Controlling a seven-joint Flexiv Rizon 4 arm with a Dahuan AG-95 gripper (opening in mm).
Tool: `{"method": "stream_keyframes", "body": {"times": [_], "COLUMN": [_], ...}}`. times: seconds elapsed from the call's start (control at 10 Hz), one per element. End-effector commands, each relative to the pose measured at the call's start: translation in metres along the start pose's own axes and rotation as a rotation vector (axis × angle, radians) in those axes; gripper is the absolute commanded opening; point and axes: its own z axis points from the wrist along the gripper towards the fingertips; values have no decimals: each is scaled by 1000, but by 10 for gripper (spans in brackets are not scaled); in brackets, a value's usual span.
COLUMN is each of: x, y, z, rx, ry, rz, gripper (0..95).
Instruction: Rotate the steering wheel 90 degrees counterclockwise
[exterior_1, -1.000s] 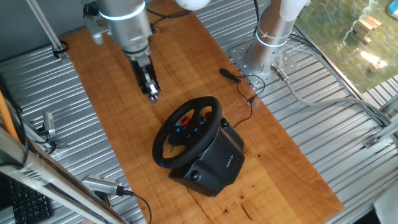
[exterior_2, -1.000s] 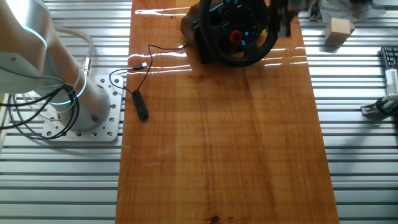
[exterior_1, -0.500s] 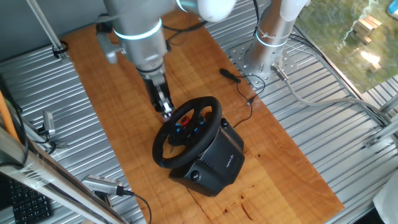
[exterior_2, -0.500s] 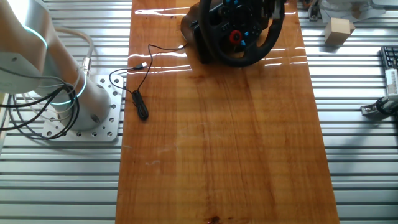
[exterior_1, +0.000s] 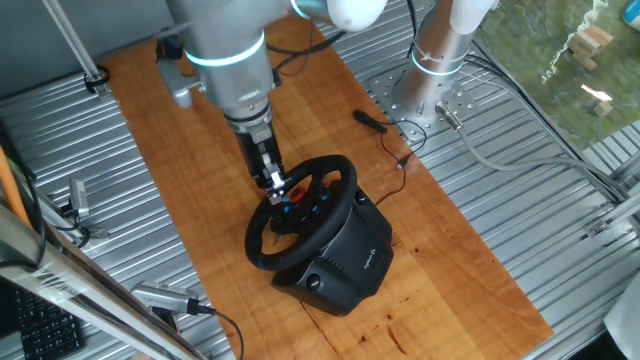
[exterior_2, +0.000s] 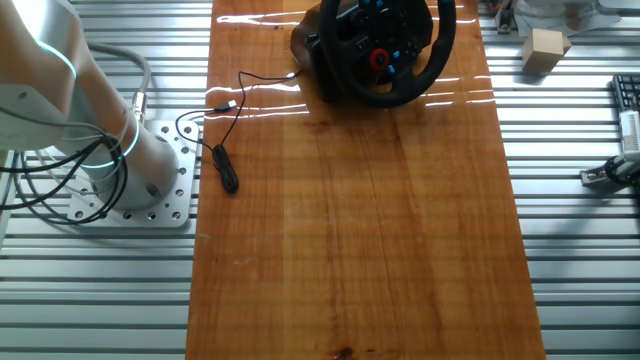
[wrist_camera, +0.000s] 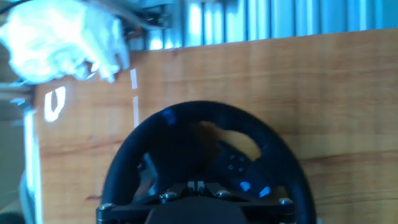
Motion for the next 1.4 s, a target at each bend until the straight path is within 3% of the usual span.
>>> {"method": "stream_keyframes", "body": {"times": [0.1,0.4,1.4], "x": [2,0,1], "y": [19,30,44], "z": [1,19,31], "rx": [-50,-57,-66], "ry": [43,67,87], "rz": [-34,-37,-16], "gripper": [0,0,0]}}
